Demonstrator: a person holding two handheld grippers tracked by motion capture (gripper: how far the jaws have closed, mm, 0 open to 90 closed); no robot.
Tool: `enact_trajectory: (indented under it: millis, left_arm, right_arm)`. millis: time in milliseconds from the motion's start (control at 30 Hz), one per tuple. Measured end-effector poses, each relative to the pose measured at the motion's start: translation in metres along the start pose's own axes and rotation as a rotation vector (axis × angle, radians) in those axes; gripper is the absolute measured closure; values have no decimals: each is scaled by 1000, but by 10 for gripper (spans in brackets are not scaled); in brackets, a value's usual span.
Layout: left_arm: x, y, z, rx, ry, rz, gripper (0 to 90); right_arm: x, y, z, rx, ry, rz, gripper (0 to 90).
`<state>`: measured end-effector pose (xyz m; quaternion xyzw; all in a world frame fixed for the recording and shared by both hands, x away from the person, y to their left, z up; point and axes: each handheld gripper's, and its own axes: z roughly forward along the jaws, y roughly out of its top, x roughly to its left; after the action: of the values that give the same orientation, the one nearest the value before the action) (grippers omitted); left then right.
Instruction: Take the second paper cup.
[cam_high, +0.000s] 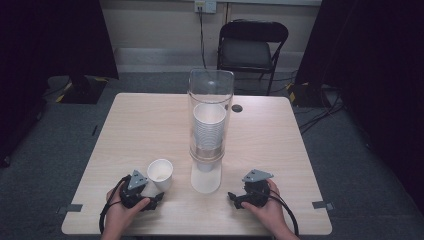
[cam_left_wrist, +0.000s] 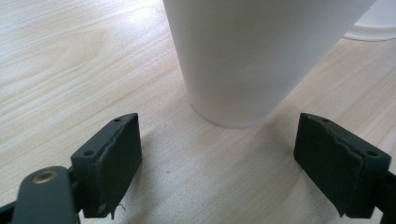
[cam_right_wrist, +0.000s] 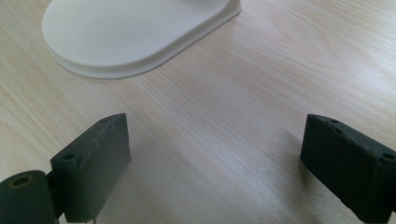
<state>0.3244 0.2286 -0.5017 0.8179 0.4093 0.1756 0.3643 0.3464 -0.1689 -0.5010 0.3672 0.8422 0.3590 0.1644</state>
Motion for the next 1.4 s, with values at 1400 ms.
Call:
enact_trajectory:
  millis: [1400]
  left_arm:
    - [0, 0, 0, -1, 2, 3, 142]
  right_arm:
    - [43, 68, -7, -188, 163, -20, 157]
